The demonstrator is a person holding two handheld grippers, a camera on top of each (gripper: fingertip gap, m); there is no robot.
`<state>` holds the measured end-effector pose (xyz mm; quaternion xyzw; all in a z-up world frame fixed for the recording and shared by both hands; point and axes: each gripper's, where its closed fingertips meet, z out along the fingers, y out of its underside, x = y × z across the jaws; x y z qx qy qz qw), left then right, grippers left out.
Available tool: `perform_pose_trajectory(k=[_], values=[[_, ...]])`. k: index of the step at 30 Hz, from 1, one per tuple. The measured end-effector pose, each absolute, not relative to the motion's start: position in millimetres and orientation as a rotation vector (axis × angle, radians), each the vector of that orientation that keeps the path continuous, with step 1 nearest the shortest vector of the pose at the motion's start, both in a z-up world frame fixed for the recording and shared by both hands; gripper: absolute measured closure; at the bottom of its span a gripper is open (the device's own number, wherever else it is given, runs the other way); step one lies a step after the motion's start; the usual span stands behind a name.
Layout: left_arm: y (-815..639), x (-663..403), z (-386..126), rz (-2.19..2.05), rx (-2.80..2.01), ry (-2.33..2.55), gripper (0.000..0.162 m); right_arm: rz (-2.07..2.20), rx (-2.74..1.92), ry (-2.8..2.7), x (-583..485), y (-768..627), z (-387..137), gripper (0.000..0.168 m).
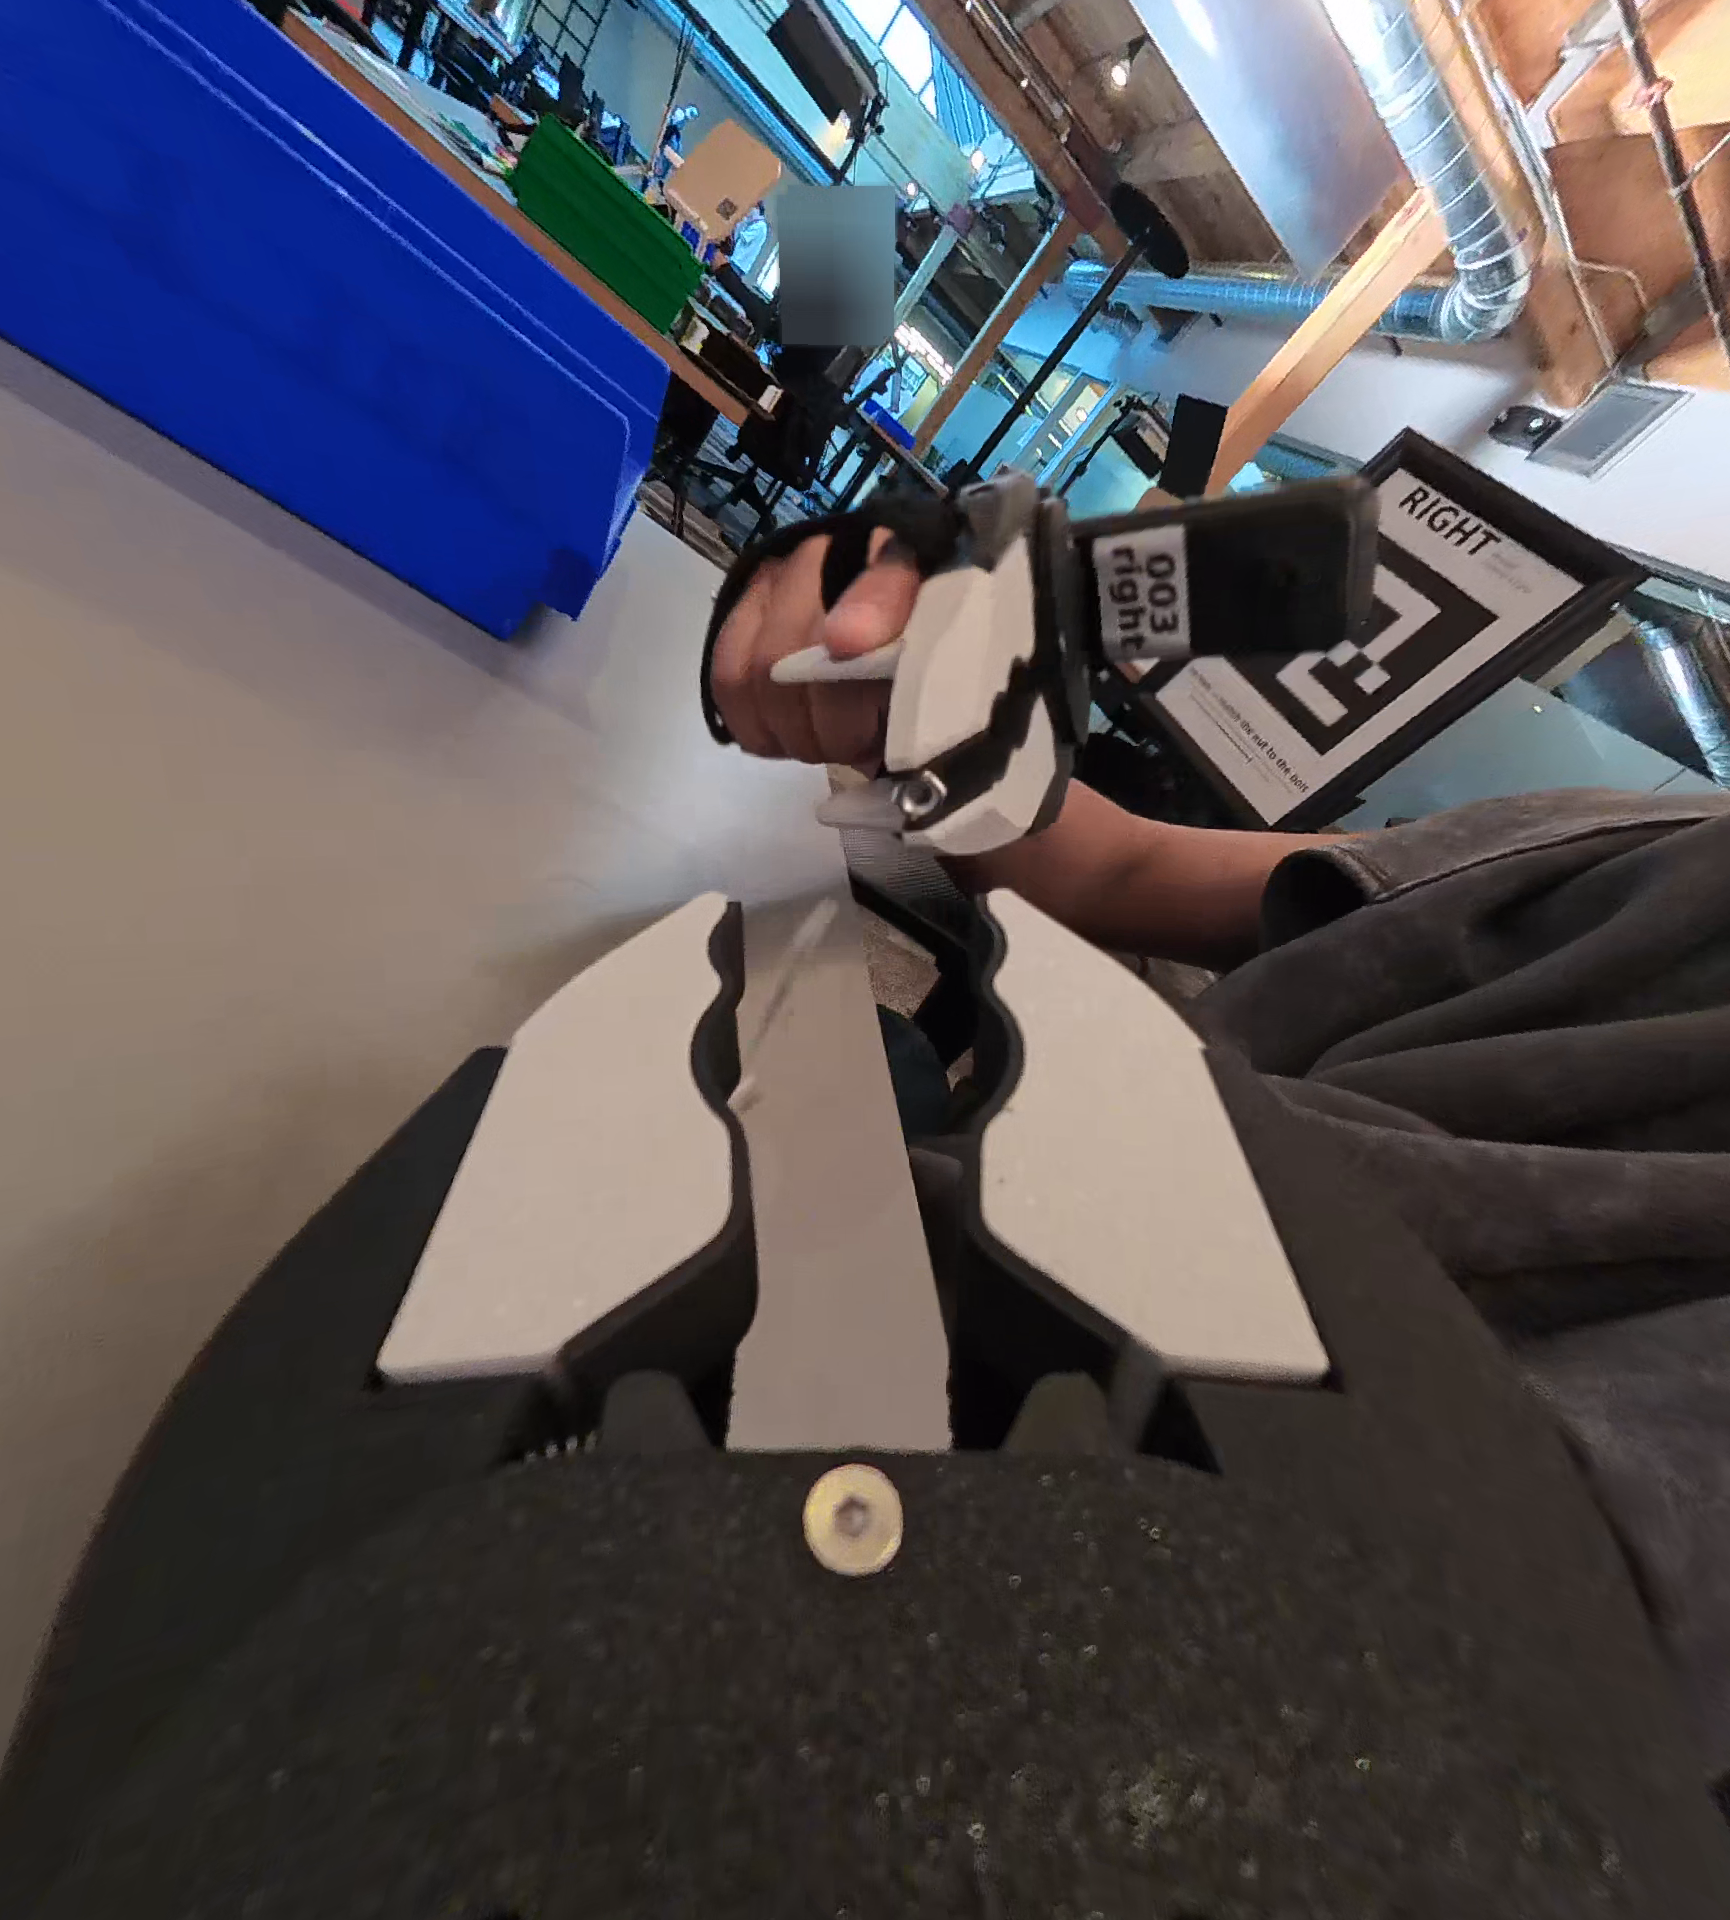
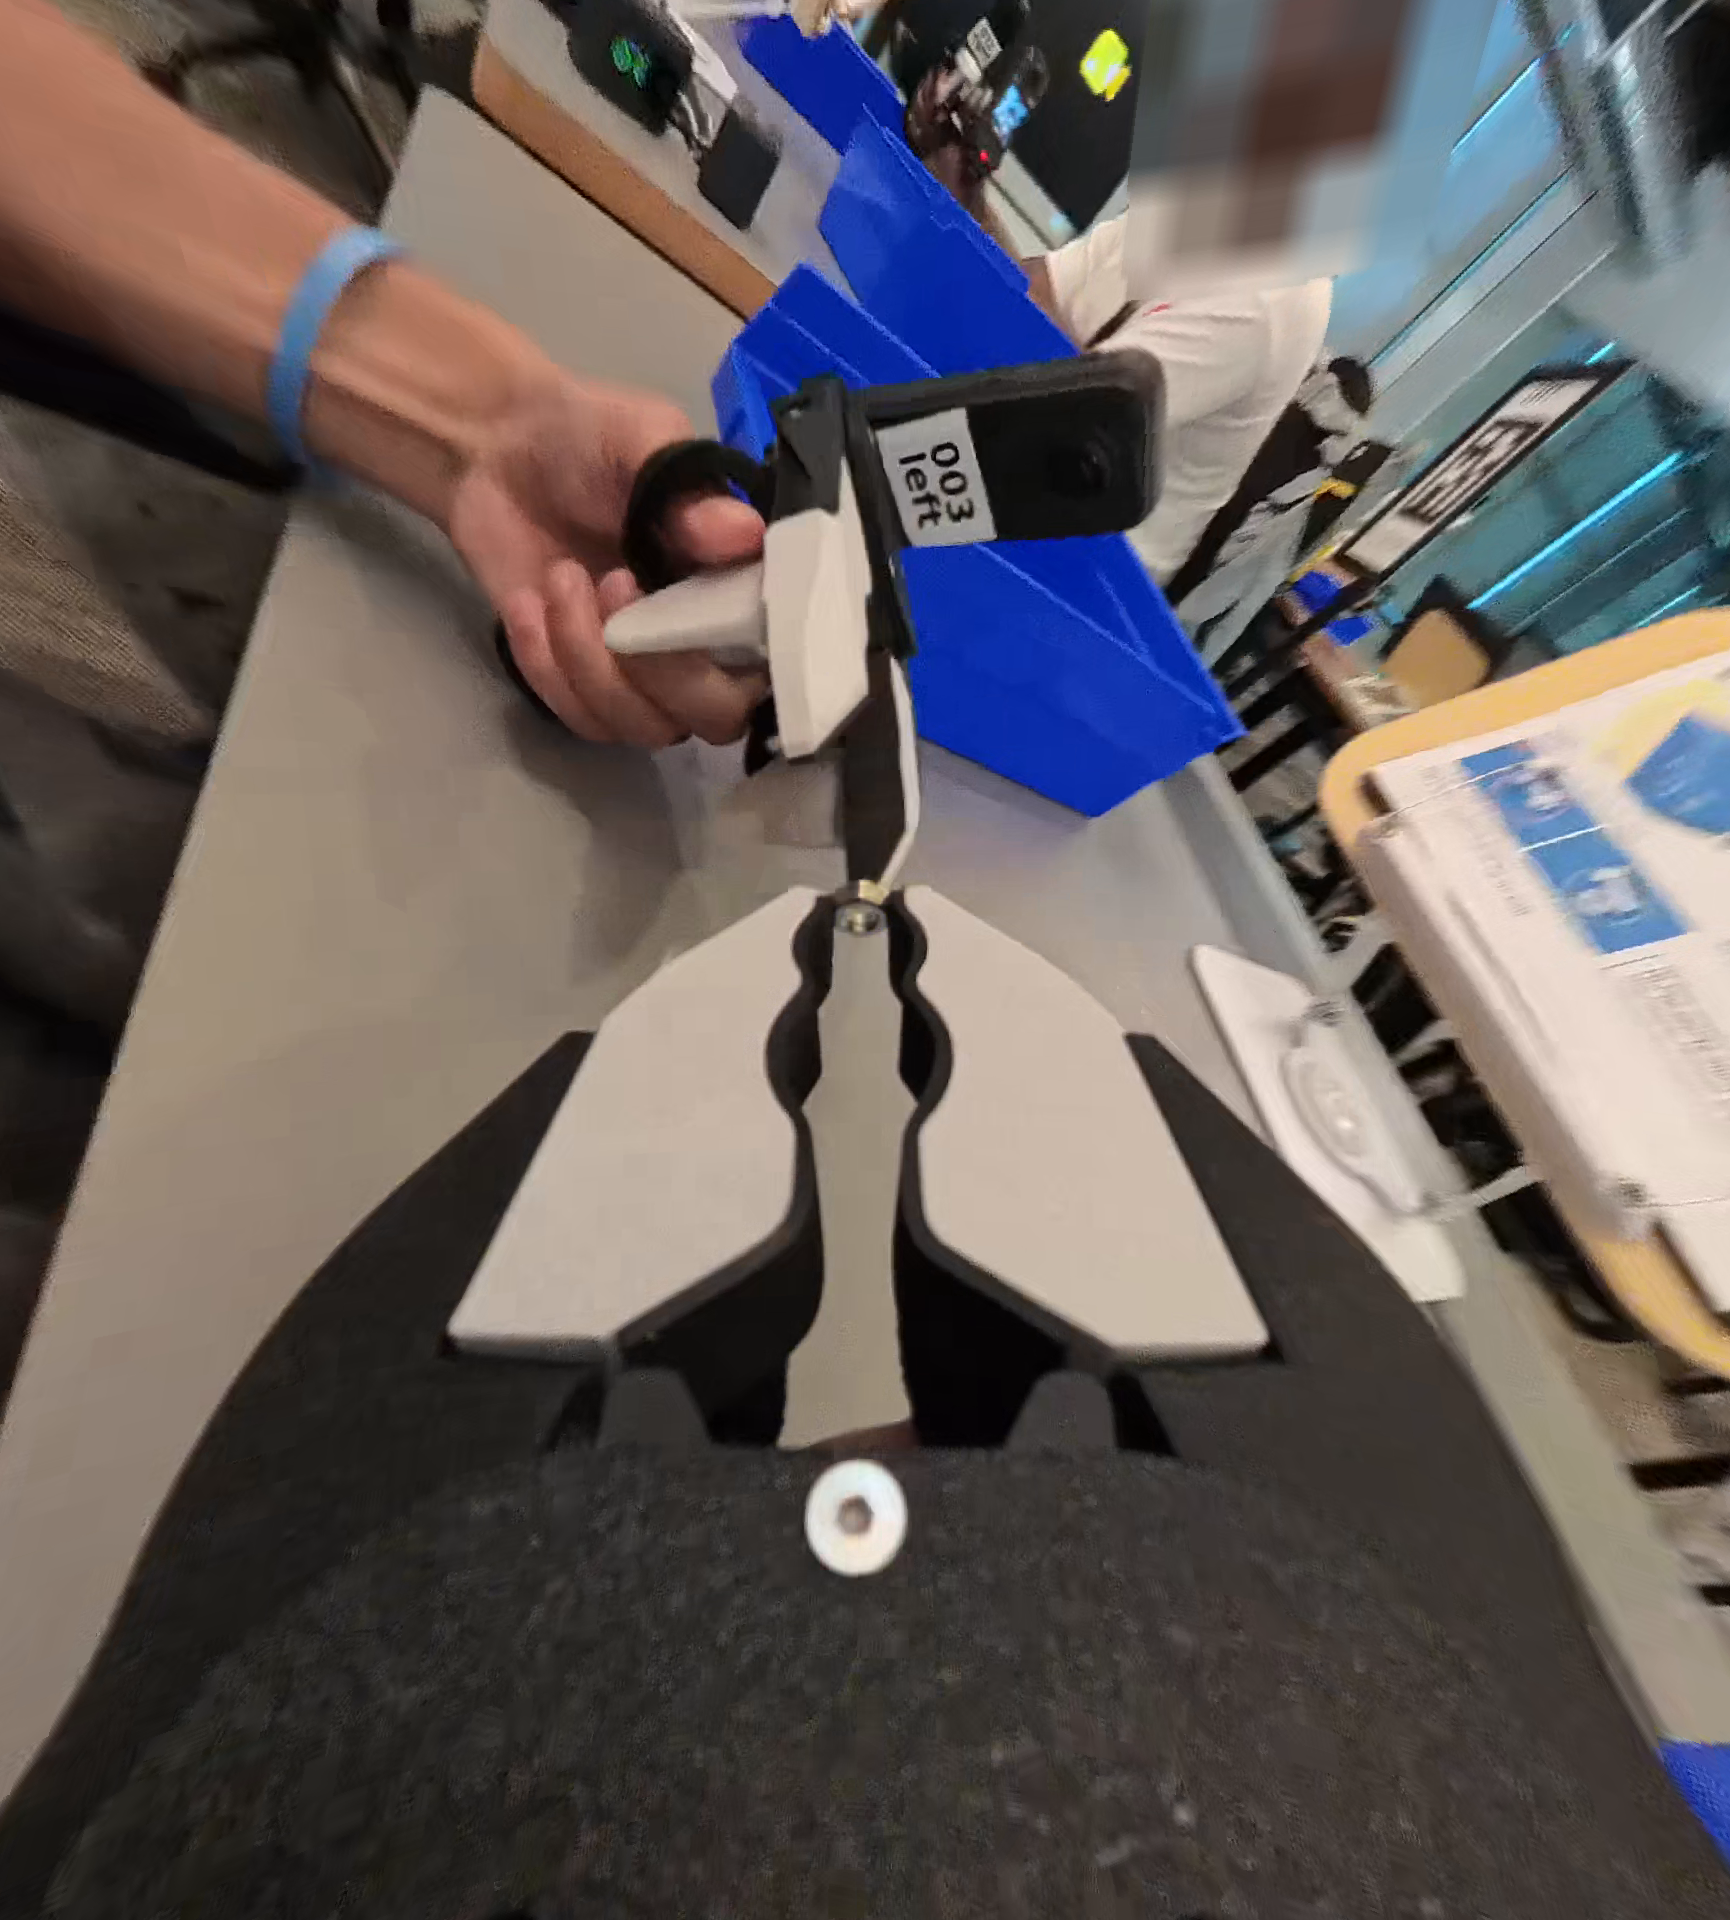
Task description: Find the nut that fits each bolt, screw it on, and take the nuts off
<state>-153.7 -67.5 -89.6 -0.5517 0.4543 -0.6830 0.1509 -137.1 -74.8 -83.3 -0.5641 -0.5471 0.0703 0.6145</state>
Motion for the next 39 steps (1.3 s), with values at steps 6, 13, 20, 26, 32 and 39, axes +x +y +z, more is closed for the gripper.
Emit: perform_pose_trajectory(k=[6, 13, 20, 26, 32, 39], values=[[-59, -158, -86, -1.928, -1.566, 1.273, 0.125, 0.232, -1.432, -1.191, -129, -59, -98, 0.158], [-39, -149, -112, -1.733, -1.733, 1.201, 0.126, 0.264, -1.587, -0.949, -116, -34, -110, 0.158], [-38, -148, -104, -1.677, -1.692, 1.175, 0.131, 0.405, -1.572, -0.756, -100, -31, -94, 0.158], [-29, -150, -102, -1.555, -1.631, 1.137, 0.132, 0.379, -1.58, -0.735, -91, -31, -90, 0.158], [-14, -157, -95, -1.464, -1.589, 1.045, 0.132, 0.257, -1.725, -0.605, -22, -23, -28, 0.158], [-16, -153, -101, -1.451, -1.62, 1.079, 0.132, -0.101, -2.467, -0.318, 178, 41, -73, 0.158]])
